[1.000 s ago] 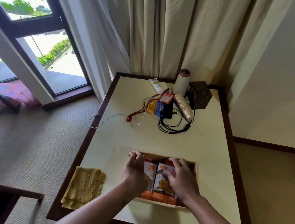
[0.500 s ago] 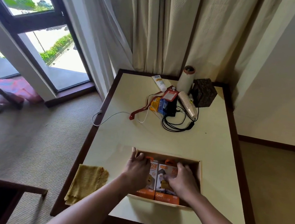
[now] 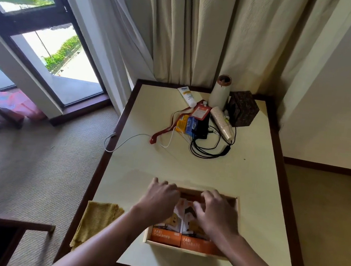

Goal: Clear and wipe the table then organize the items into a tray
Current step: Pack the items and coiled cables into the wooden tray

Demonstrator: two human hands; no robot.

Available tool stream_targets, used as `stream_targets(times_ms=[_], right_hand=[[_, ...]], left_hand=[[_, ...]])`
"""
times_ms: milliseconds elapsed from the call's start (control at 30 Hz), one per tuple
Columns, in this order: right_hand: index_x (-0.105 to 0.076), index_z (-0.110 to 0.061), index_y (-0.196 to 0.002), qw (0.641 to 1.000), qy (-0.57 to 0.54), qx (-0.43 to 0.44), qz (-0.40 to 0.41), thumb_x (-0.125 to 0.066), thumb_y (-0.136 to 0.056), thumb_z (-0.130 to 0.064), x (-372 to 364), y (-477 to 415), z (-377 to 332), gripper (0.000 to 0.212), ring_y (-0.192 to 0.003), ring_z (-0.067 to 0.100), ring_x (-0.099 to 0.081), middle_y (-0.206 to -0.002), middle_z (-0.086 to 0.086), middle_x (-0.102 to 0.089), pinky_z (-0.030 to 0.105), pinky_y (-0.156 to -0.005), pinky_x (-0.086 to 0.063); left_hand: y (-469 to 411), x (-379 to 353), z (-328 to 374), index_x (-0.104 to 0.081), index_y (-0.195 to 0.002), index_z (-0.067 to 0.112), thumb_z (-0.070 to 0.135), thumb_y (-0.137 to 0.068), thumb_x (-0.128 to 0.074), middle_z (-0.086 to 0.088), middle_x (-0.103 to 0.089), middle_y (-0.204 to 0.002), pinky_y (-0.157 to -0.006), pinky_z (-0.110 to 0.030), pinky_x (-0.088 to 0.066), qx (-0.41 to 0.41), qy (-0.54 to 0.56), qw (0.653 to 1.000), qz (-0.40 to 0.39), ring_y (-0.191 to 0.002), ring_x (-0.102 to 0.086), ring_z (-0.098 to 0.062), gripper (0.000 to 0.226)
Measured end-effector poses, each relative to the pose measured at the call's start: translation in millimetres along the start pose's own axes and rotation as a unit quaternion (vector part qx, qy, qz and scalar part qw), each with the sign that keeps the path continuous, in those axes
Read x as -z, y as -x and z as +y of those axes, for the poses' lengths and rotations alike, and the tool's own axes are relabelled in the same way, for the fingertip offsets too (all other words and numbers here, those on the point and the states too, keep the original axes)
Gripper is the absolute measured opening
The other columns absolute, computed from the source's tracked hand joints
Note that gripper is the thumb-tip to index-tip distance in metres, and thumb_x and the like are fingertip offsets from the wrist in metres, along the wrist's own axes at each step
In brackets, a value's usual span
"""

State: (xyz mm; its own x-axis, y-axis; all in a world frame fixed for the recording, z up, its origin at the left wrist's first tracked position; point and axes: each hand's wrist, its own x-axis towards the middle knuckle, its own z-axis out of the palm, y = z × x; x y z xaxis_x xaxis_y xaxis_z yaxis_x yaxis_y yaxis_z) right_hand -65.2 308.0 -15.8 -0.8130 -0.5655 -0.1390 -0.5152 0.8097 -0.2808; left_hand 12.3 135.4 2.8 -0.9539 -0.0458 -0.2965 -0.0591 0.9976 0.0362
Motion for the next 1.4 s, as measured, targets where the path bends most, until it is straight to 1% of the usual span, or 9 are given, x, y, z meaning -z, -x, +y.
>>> stream_targets(times_ms=[167,367,467,600,833,1033,1167,1300,1400], right_hand=[[-0.067,-0.023,-0.092,0.993,-0.111,-0.009,0.051,-0.055,-0.099,-0.030,32.9,-59.2,5.3,0.016,-0.076,0.008,-0.055,-0.088,-0.008,-0.061,0.021,-0.059,-0.039],[-0.060,-0.024,-0.075,0.986,-0.159,-0.024,0.045,-0.056,-0.094,-0.019,39.9,-167.3,0.4,0.020,-0.081,0.016,-0.061,-0.082,-0.006,-0.062,0.031,-0.067,-0.046],[-0.067,-0.013,-0.083,0.985,-0.166,-0.026,0.033,-0.057,-0.093,-0.016,28.4,-217.3,-8.6,0.015,-0.088,0.020,-0.064,-0.088,0.002,-0.067,0.033,-0.074,-0.051],[-0.067,-0.010,-0.115,0.988,-0.153,0.001,-0.018,-0.061,-0.092,-0.019,15.5,-265.2,-21.9,0.026,-0.109,0.026,-0.062,-0.114,0.011,-0.065,0.033,-0.090,-0.049],[-0.030,-0.013,-0.155,0.996,-0.006,0.057,-0.075,-0.073,-0.081,-0.035,-21.2,-310.9,-20.8,0.088,-0.125,0.037,-0.049,-0.146,0.014,-0.040,0.047,-0.096,-0.051],[-0.047,-0.015,-0.143,0.996,0.019,0.084,0.000,-0.074,-0.077,-0.052,-36.9,-324.2,-12.3,0.081,-0.107,0.033,-0.063,-0.127,0.012,-0.060,0.043,-0.080,-0.057],[-0.064,-0.010,-0.121,0.990,-0.027,0.107,0.093,-0.047,-0.082,-0.052,-26.9,-315.2,-18.1,0.060,-0.079,0.033,-0.069,-0.091,0.011,-0.071,0.036,-0.061,-0.052],[-0.064,-0.024,-0.108,0.978,-0.191,-0.010,0.084,-0.057,-0.090,-0.050,-18.6,-310.6,-20.0,0.033,-0.080,0.021,-0.065,-0.092,0.000,-0.069,0.034,-0.069,-0.055],[-0.065,-0.031,-0.105,0.950,-0.281,-0.100,0.092,-0.057,-0.084,-0.062,-17.5,-311.7,-14.2,0.038,-0.078,0.015,-0.066,-0.084,-0.006,-0.068,0.042,-0.068,-0.059]], left_hand=[[-40.0,42.0,-32.9,-0.069,-0.109,0.015,0.015,-0.102,-0.055,0.002,-0.071,-0.103,-0.088,-0.035,-0.055,0.028,0.107,0.985,0.133,-0.087,-0.065,-0.013,0.016],[-149.9,72.0,-93.2,-0.062,-0.073,0.017,0.010,-0.098,-0.048,-0.003,-0.068,-0.078,-0.052,-0.037,-0.058,0.131,0.273,0.932,0.200,-0.063,-0.066,-0.022,0.030],[-206.6,72.0,-121.2,-0.063,-0.073,0.019,0.010,-0.095,-0.054,-0.004,-0.069,-0.080,-0.058,-0.039,-0.060,0.179,0.320,0.918,0.151,-0.068,-0.069,-0.022,0.026],[-262.1,59.7,-138.7,-0.072,-0.105,0.009,0.012,-0.095,-0.059,-0.009,-0.069,-0.108,-0.076,-0.037,-0.061,0.188,0.261,0.945,0.057,-0.093,-0.069,-0.026,0.016],[-287.1,48.9,-154.6,-0.057,-0.132,0.021,0.031,-0.095,-0.066,-0.008,-0.054,-0.121,-0.082,-0.026,-0.040,0.040,0.177,0.983,-0.006,-0.112,-0.058,-0.029,0.039],[-299.2,41.8,-168.0,-0.057,-0.130,0.022,0.044,-0.089,-0.072,-0.009,-0.056,-0.129,-0.084,-0.027,-0.037,-0.025,0.108,0.994,-0.016,-0.116,-0.056,-0.027,0.049],[-301.7,30.6,-172.4,-0.057,-0.125,0.024,0.045,-0.084,-0.074,-0.007,-0.054,-0.124,-0.083,-0.031,-0.049,-0.038,0.081,0.996,-0.005,-0.110,-0.058,-0.026,0.049],[-296.9,23.1,-175.3,-0.059,-0.127,0.018,0.031,-0.085,-0.074,-0.007,-0.056,-0.125,-0.086,-0.037,-0.059,-0.024,0.076,0.997,0.013,-0.106,-0.063,-0.024,0.046],[-292.5,17.3,-175.6,-0.062,-0.123,0.022,0.029,-0.085,-0.070,-0.003,-0.064,-0.122,-0.087,-0.037,-0.058,0.006,0.114,0.992,0.049,-0.106,-0.064,-0.021,0.040]])
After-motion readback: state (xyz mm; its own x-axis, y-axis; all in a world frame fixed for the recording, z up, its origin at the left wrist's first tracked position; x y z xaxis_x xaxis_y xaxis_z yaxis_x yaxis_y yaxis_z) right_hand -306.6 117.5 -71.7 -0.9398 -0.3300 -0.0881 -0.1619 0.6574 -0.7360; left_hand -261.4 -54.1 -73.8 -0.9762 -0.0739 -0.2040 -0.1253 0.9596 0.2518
